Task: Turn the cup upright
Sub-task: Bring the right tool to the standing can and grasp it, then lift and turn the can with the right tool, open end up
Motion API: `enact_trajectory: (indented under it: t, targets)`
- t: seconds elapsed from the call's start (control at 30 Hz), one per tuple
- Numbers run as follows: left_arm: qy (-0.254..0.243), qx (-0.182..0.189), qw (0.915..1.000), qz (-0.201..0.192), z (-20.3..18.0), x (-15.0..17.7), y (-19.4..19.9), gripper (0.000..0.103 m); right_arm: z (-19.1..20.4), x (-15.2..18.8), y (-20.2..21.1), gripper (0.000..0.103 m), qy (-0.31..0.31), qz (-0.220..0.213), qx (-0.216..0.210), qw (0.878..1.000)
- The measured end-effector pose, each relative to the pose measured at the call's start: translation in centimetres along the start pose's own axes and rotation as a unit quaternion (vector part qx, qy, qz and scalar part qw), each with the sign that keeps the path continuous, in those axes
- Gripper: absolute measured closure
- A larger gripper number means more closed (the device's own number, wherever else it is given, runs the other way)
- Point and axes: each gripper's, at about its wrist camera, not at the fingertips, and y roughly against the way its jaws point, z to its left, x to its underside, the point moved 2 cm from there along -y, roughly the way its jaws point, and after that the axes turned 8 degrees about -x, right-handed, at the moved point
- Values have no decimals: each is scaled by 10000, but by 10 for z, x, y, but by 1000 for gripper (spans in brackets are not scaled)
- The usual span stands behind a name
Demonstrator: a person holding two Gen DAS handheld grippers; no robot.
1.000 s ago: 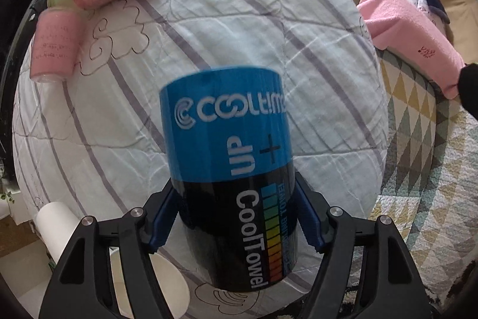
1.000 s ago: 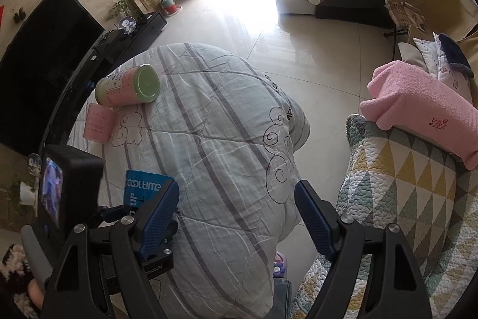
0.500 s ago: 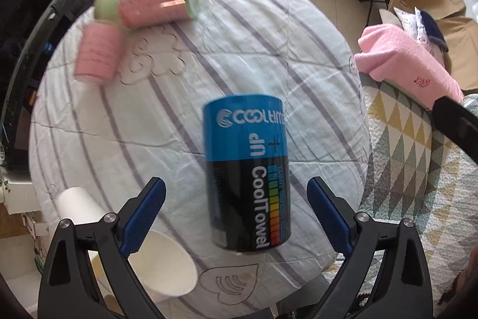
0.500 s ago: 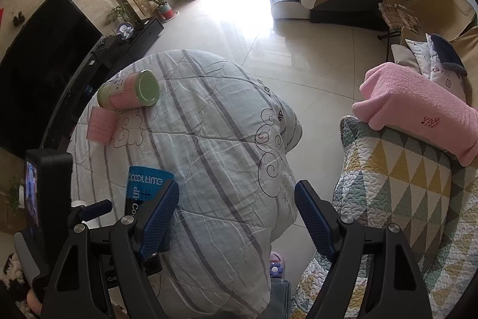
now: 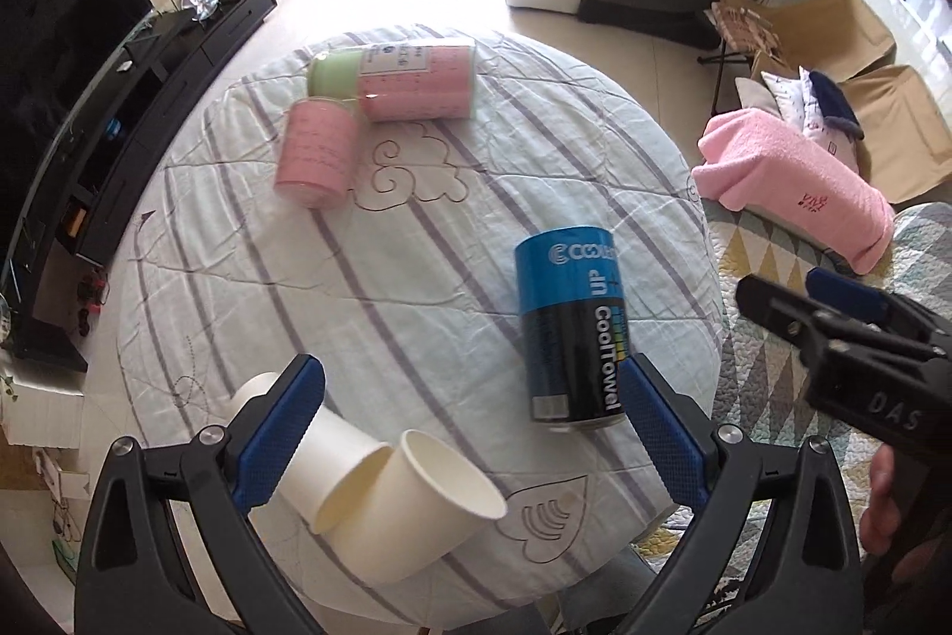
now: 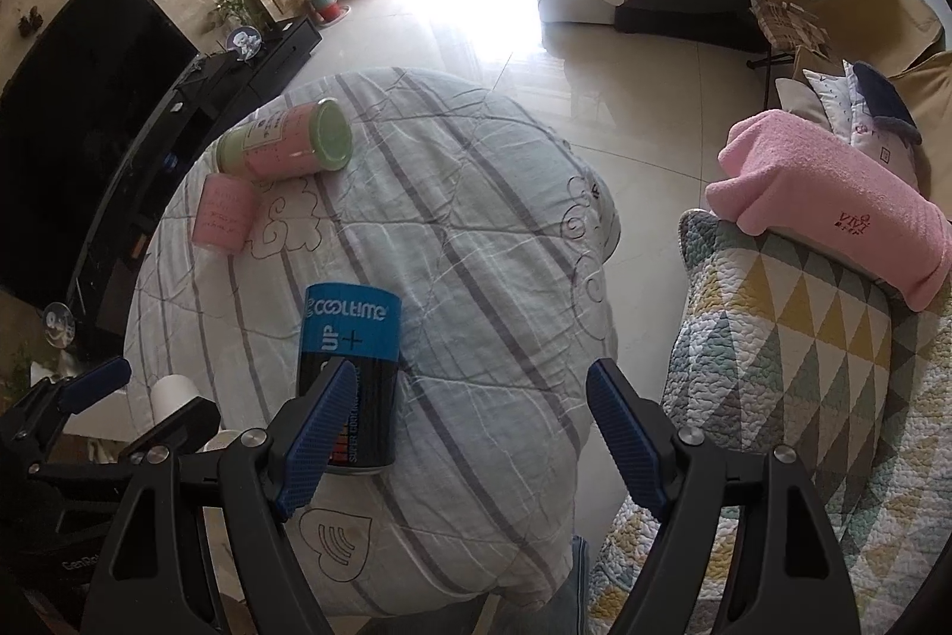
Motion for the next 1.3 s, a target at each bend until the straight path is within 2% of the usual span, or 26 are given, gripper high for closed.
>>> enact_trajectory:
  t: [0.07,0.17,0.37,0.53,0.73,0.8,0.97,1.07,1.2,1.3]
  targets:
    - [35,-73,9999,-79,11,4,4,3,11,4,-9,20,33,123,-32,9999]
    - [114,20,9998,-161,27,5,5,3,27,7,-23,20,95,300,60,9995]
    - [266,-124,9995,-135,60,5,-7,3,55,6,-58,20,59,618,-4,9981]
    - [502,-237,9984,-57,90,5,-19,3,53,9,-99,20,-294,1041,29,9941]
    - [799,-394,9960,120,112,13,-33,3,46,14,-128,20,-610,1247,117,9902]
    - [895,-405,9950,181,118,14,-36,3,44,14,-130,35,-717,1181,81,9904]
    - [1037,-395,9936,201,126,16,-39,3,52,11,-122,35,-594,986,-269,9930]
    - [987,-382,9943,112,121,13,-34,3,56,6,-111,35,-403,801,-274,9956]
    - [911,-361,9952,36,111,10,-31,3,62,-7,-92,35,-89,239,-315,9992]
    - [872,-363,9955,25,104,10,-31,3,67,-17,-78,35,312,-313,-187,9988]
